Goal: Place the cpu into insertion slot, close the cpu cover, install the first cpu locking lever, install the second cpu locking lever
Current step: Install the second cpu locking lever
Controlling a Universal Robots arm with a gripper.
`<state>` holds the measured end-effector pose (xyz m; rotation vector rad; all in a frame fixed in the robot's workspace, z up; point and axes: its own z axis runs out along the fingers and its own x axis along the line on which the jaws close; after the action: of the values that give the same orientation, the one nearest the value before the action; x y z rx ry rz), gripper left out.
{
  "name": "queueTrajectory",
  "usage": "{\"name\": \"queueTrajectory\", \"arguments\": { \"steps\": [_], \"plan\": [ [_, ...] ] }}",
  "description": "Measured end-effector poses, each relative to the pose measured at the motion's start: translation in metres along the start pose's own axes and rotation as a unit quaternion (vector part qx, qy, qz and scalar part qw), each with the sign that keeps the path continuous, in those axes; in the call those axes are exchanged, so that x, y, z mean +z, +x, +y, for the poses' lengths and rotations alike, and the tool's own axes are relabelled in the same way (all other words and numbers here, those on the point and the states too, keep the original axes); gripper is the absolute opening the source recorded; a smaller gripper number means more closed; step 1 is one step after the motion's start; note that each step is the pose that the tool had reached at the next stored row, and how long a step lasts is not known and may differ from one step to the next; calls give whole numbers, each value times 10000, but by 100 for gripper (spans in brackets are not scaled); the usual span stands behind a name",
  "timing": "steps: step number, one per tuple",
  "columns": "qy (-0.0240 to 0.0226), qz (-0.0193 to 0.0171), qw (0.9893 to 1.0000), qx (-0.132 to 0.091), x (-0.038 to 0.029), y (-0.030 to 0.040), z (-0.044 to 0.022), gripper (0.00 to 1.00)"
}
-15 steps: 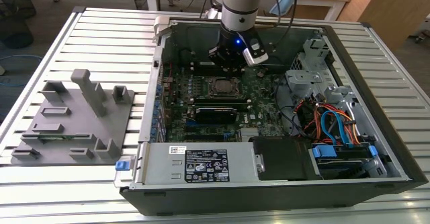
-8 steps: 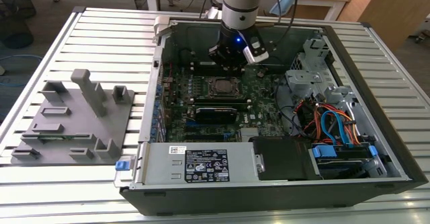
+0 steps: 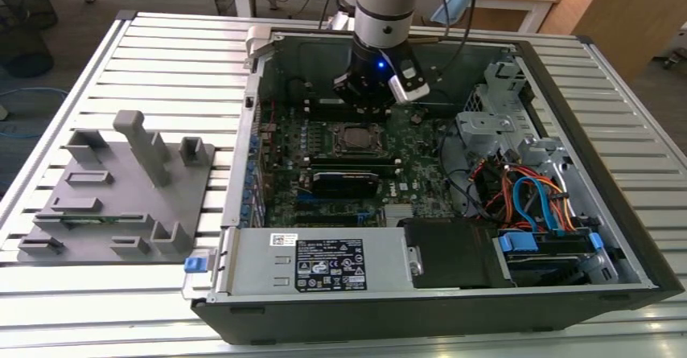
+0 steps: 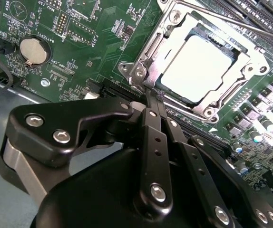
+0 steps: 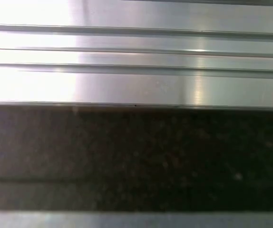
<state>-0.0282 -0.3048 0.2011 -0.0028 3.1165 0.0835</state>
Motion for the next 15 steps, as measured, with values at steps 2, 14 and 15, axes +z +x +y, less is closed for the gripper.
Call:
{"name": "queueTrajectory", "arguments": {
  "steps": [2,14,15],
  "plan": [
    [0,0,10000,0,0,0,-4,10],
    [0,0,10000,0,-2,0,-36,10],
    [0,0,10000,0,-2,0,-37,10]
  ]
}}
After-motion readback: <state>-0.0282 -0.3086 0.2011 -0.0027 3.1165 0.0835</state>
